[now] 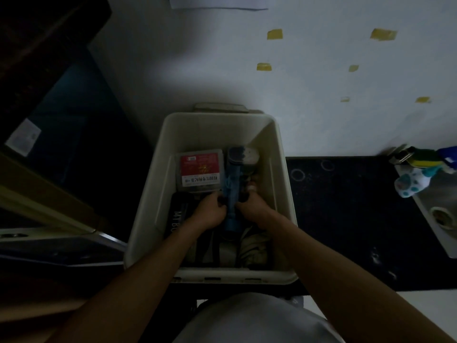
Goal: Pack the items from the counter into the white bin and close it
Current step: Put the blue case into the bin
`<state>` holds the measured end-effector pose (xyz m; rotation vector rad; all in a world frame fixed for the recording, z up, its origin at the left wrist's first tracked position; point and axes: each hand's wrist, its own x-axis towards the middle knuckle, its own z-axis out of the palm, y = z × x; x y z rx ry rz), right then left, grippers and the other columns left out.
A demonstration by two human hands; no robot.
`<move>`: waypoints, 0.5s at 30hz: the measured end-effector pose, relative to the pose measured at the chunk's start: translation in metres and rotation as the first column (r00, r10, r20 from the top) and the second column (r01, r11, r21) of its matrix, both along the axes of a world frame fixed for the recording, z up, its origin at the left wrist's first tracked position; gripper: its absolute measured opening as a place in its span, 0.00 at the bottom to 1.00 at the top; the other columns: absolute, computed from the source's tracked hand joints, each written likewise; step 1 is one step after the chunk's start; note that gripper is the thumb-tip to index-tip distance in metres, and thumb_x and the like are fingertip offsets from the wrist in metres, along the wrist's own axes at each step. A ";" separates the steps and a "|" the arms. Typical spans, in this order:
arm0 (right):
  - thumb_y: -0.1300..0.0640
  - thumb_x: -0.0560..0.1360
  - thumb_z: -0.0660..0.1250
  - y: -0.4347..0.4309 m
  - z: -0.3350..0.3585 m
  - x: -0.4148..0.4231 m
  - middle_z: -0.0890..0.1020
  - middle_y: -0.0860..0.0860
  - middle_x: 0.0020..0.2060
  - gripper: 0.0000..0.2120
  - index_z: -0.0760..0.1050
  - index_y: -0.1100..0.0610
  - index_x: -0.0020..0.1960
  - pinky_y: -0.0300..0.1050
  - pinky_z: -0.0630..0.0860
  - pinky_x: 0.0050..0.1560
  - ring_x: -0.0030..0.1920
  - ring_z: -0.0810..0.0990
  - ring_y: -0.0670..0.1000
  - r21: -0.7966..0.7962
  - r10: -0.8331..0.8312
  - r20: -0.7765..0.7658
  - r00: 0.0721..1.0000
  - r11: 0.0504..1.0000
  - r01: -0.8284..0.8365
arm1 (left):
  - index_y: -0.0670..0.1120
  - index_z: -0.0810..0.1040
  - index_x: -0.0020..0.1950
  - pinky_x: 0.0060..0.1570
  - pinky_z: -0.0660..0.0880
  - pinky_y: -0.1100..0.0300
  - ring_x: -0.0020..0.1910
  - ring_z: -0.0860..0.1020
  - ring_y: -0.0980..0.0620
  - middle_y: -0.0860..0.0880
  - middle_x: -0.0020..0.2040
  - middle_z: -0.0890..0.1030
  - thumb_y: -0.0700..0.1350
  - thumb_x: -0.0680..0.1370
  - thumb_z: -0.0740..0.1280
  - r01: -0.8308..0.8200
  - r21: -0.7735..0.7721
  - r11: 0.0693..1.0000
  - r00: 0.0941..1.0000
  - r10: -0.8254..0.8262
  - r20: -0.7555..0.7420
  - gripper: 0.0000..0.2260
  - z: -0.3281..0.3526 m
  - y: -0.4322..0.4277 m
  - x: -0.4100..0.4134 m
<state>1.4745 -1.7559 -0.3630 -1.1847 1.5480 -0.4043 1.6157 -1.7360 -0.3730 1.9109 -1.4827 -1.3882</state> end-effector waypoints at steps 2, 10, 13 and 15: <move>0.61 0.77 0.66 0.000 -0.001 0.000 0.74 0.58 0.66 0.29 0.58 0.55 0.74 0.54 0.73 0.66 0.64 0.75 0.59 -0.005 0.016 -0.026 1.000 1.000 -0.016 | 0.51 0.72 0.59 0.45 0.74 0.59 0.49 0.77 0.52 0.51 0.51 0.77 0.44 0.77 0.64 0.029 -0.018 0.999 0.999 -0.028 0.025 0.11 0.000 -0.001 0.002; 0.59 0.79 0.64 0.009 -0.014 -0.001 0.72 0.60 0.66 0.24 0.64 0.61 0.72 0.49 0.71 0.68 0.65 0.72 0.59 0.064 0.170 -0.230 0.958 0.985 -0.159 | 0.50 0.71 0.36 0.31 0.69 0.66 0.34 0.74 0.57 0.52 0.35 0.76 0.45 0.79 0.64 0.153 0.016 0.988 0.984 -0.154 0.086 0.11 -0.005 0.004 0.004; 0.57 0.78 0.67 0.010 -0.014 -0.001 0.73 0.60 0.65 0.26 0.64 0.61 0.72 0.48 0.72 0.66 0.65 0.73 0.59 0.097 0.238 -0.276 0.931 0.971 -0.220 | 0.54 0.70 0.40 0.30 0.68 0.72 0.38 0.73 0.61 0.52 0.43 0.77 0.46 0.78 0.66 0.228 0.043 0.973 0.961 -0.232 0.151 0.09 -0.009 0.004 0.007; 0.57 0.78 0.67 0.011 -0.015 -0.002 0.74 0.60 0.65 0.24 0.67 0.61 0.71 0.48 0.72 0.67 0.64 0.73 0.59 0.153 0.296 -0.303 0.906 0.953 -0.261 | 0.54 0.70 0.42 0.29 0.66 0.76 0.39 0.72 0.62 0.55 0.42 0.74 0.46 0.78 0.68 0.261 0.056 0.964 0.944 -0.267 0.194 0.09 -0.012 0.003 0.009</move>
